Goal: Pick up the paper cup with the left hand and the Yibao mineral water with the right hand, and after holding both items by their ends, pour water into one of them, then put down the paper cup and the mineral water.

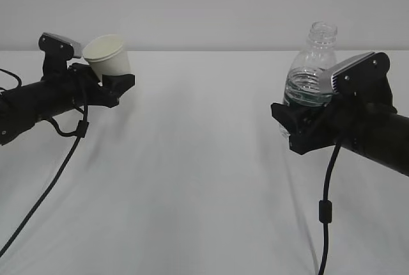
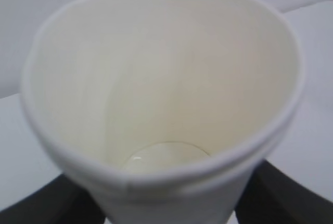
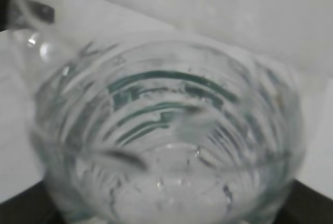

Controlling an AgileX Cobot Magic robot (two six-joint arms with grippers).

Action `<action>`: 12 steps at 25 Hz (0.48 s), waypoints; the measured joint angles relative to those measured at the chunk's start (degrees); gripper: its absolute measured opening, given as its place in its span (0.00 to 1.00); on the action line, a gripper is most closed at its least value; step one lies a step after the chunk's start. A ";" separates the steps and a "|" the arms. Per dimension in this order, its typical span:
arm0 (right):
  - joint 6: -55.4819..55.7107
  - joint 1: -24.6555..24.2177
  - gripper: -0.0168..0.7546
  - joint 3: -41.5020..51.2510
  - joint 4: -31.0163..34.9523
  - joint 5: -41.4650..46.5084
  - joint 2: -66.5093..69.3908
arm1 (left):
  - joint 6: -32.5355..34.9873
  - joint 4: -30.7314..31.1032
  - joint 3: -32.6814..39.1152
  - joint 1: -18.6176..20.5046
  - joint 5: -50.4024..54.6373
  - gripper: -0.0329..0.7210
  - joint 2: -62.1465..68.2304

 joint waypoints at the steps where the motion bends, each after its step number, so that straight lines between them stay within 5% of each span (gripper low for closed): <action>1: 0.09 0.00 0.67 0.00 0.00 -0.05 0.00 | -1.53 2.13 0.00 0.00 0.00 0.66 -0.63; 12: 0.21 0.00 0.67 0.00 -0.57 -0.14 0.00 | -13.54 20.84 0.00 0.00 -4.63 0.66 -5.33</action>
